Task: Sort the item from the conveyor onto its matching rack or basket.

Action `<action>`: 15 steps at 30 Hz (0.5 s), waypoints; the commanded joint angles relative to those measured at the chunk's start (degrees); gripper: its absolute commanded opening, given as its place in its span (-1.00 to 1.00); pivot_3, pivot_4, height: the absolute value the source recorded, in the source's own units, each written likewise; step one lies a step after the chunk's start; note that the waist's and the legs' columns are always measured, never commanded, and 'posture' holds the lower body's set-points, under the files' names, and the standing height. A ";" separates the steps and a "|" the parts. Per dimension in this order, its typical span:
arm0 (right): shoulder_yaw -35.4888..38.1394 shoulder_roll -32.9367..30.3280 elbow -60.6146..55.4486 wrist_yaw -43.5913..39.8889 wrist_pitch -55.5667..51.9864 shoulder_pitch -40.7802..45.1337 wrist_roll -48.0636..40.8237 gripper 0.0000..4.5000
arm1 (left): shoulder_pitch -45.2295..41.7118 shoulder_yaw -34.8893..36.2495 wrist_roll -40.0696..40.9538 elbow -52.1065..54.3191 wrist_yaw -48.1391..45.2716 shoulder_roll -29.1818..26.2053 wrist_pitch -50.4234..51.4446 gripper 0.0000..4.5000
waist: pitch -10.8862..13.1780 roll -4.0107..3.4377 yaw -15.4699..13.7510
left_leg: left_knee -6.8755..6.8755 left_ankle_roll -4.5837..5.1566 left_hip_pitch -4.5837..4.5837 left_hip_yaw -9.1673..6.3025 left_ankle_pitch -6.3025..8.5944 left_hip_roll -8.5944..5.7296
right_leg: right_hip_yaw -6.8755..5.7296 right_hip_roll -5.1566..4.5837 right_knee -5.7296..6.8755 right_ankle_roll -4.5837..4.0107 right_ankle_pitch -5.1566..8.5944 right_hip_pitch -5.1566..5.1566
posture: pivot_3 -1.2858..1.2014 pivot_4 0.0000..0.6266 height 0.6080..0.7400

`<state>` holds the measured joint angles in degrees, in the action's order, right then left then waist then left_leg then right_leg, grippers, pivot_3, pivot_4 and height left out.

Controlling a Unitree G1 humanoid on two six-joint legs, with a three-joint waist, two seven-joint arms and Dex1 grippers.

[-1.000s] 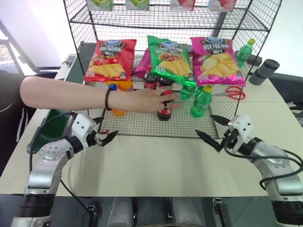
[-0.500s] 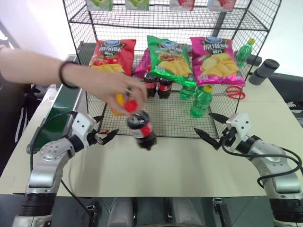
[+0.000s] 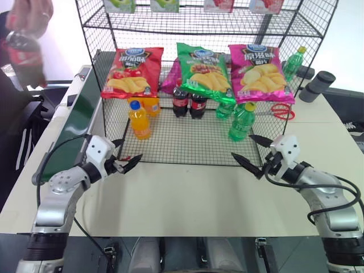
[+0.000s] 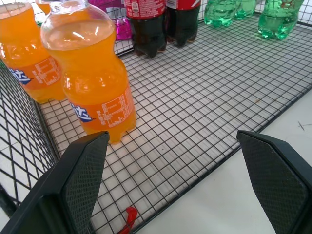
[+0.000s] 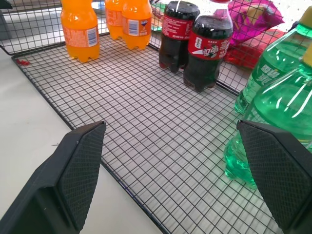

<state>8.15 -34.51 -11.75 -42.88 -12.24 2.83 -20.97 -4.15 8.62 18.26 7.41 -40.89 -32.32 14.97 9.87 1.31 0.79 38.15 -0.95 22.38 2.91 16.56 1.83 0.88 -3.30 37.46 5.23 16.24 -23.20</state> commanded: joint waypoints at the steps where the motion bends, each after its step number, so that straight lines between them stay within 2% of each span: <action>1: 0.42 0.35 -1.76 0.57 0.04 1.29 -0.28 0.99 | 0.39 3.72 2.39 2.77 1.00 -0.01 -0.20 1.00 | 0.00 0.00 -0.02 | 0.00 0.00 0.00 0.00 0.00 0.00 | 0.00 0.00 0.00 0.00 0.00 0.00 | 0.03 -0.52 1.00; 8: -0.79 0.82 -2.19 0.54 -0.09 2.11 -0.62 0.99 | -3.52 13.69 7.18 -1.15 9.90 2.09 1.41 1.00 | 0.00 0.00 0.02 | 0.02 0.00 -0.02 -0.03 0.00 0.00 | -0.01 -0.01 0.07 0.00 0.00 0.01 | 0.03 -0.52 1.00; 15: -3.26 2.63 -3.05 0.55 -0.20 2.76 -0.38 0.99 | -7.71 21.75 5.44 -10.77 22.05 3.95 -3.01 1.00 | -0.02 0.00 0.30 | 0.03 -0.03 -0.39 -0.08 -0.03 0.04 | 0.24 0.42 0.46 -0.03 0.00 0.03 | 0.03 -0.52 1.00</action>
<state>5.25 -32.27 -12.19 -42.36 -12.63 4.76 -20.99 -11.23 27.65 24.16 -2.43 -21.41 -28.47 14.02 9.85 1.31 1.10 38.18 -0.98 22.02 2.82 16.53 1.88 1.11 -2.88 37.91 5.19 16.24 -23.18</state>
